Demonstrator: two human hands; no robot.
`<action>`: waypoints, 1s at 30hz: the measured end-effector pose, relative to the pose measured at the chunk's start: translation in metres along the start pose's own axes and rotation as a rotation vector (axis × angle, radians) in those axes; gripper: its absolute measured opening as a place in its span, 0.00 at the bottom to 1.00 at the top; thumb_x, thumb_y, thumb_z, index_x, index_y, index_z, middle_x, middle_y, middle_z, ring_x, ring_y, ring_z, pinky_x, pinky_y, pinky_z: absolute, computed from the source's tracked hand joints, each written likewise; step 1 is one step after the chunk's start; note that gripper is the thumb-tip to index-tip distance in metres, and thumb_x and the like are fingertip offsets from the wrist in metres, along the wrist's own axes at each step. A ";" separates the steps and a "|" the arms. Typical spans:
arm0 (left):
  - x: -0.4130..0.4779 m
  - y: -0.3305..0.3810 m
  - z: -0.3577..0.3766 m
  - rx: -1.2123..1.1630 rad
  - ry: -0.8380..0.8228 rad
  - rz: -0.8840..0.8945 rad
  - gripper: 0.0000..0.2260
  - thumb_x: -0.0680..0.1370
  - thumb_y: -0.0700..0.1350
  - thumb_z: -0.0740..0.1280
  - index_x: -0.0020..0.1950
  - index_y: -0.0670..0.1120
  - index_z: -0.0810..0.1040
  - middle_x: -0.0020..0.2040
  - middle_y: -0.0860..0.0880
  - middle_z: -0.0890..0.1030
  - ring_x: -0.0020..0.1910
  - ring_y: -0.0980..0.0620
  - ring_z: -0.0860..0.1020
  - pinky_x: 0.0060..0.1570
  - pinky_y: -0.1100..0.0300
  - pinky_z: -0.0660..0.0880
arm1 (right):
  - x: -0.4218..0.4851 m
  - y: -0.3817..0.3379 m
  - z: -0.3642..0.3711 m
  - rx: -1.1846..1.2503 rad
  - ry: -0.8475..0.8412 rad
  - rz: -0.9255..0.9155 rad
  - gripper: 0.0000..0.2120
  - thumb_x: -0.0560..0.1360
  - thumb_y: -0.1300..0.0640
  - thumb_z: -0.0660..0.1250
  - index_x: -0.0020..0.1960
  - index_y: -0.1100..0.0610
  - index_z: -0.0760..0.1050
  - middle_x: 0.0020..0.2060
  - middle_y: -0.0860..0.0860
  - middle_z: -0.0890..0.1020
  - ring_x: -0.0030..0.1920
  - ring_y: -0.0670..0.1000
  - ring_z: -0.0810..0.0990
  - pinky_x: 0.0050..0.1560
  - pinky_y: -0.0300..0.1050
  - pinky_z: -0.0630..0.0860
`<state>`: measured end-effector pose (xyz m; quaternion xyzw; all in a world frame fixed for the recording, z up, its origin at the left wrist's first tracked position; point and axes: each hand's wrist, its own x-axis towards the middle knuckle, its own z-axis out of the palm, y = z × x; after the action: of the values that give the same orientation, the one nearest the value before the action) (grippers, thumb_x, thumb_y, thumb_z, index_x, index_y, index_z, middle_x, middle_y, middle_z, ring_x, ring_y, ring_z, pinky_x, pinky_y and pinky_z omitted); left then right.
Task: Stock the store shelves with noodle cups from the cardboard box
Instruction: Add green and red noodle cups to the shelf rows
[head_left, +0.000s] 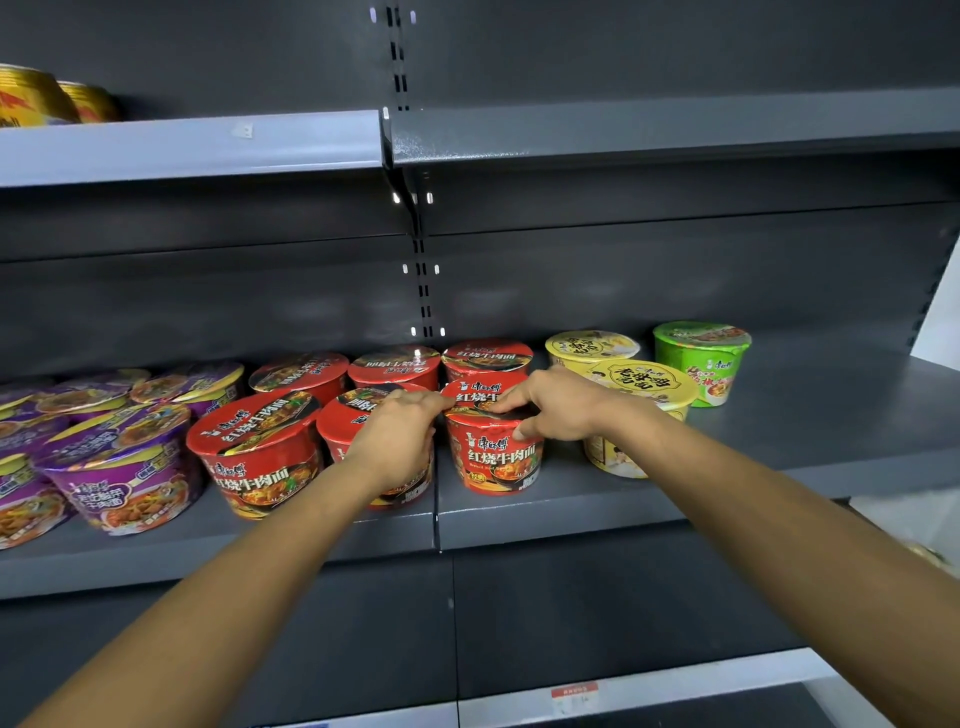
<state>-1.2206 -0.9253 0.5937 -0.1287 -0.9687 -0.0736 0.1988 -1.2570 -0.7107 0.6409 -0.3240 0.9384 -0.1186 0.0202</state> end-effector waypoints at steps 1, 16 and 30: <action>0.000 0.000 0.000 0.004 -0.010 -0.010 0.21 0.78 0.38 0.61 0.71 0.47 0.69 0.69 0.47 0.73 0.67 0.46 0.68 0.67 0.54 0.66 | 0.000 0.000 0.000 -0.005 -0.004 -0.001 0.25 0.75 0.55 0.70 0.70 0.48 0.69 0.69 0.48 0.72 0.69 0.51 0.68 0.69 0.44 0.65; -0.014 0.036 -0.018 0.081 0.006 -0.033 0.25 0.77 0.41 0.61 0.74 0.48 0.63 0.69 0.47 0.71 0.68 0.46 0.66 0.68 0.53 0.64 | -0.019 -0.008 -0.005 0.142 0.088 -0.080 0.26 0.75 0.67 0.62 0.70 0.49 0.70 0.68 0.49 0.73 0.67 0.50 0.71 0.64 0.44 0.71; -0.079 0.043 -0.020 0.096 0.084 -0.133 0.20 0.77 0.43 0.62 0.69 0.48 0.70 0.62 0.46 0.76 0.61 0.45 0.70 0.61 0.55 0.67 | -0.031 -0.047 0.025 0.147 0.180 -0.263 0.18 0.77 0.63 0.64 0.65 0.52 0.75 0.65 0.48 0.76 0.67 0.48 0.71 0.65 0.38 0.62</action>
<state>-1.1316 -0.9055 0.5838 -0.0512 -0.9684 -0.0453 0.2399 -1.2011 -0.7324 0.6262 -0.4296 0.8747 -0.2171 -0.0559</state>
